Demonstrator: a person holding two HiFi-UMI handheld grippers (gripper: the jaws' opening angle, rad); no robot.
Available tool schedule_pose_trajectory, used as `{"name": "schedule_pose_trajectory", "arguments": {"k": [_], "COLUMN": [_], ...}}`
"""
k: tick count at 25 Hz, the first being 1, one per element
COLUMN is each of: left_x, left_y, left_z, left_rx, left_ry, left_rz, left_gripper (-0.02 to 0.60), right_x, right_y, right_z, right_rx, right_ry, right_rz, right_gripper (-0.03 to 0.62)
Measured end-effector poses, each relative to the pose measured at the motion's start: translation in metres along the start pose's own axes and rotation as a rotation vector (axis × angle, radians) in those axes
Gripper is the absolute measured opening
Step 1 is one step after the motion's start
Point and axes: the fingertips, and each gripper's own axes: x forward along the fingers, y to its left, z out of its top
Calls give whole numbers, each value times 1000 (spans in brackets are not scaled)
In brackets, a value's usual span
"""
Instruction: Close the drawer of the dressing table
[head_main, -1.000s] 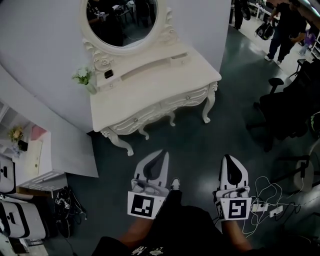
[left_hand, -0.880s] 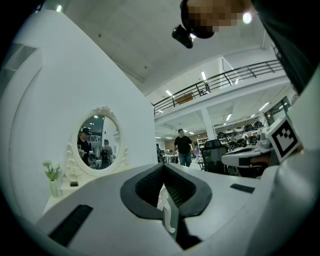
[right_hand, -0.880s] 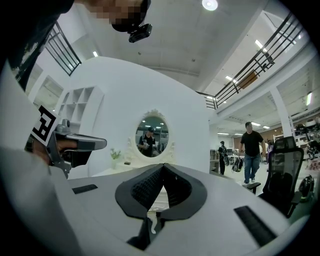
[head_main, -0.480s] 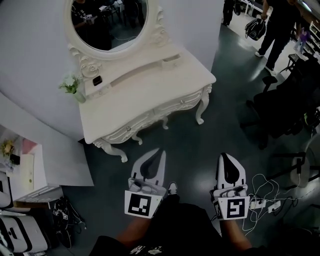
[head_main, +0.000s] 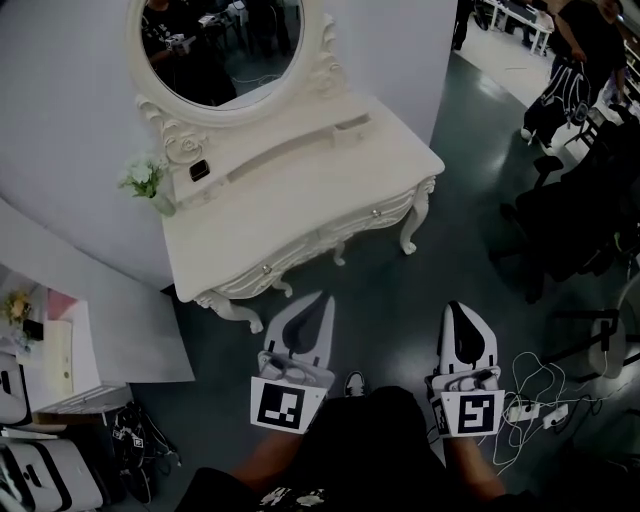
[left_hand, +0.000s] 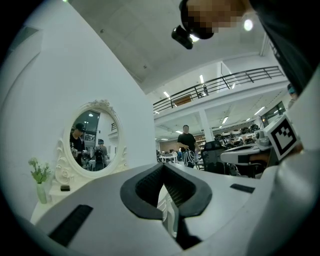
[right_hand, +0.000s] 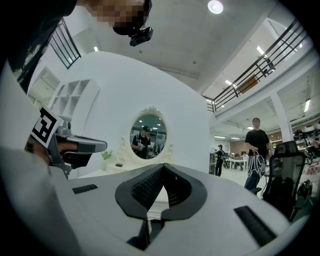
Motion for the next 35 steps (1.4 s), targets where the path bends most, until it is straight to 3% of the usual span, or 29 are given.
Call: {"name": "schedule_pose_trajectory", "arguments": {"k": [12,35], "left_x": [26,106], "left_y": [22,73], "left_z": [-11,-19], "left_rx": [-4,-5], "left_ry": [25,43], "left_rz": [8,82], "left_gripper": [3,3], "right_x": [35,141], "right_y": [-6,-26], "right_z": [-13,-23], "right_rx": [4,23], "right_ry": [10,27], "right_rz": [-7,80], "right_gripper": [-2,-2]}}
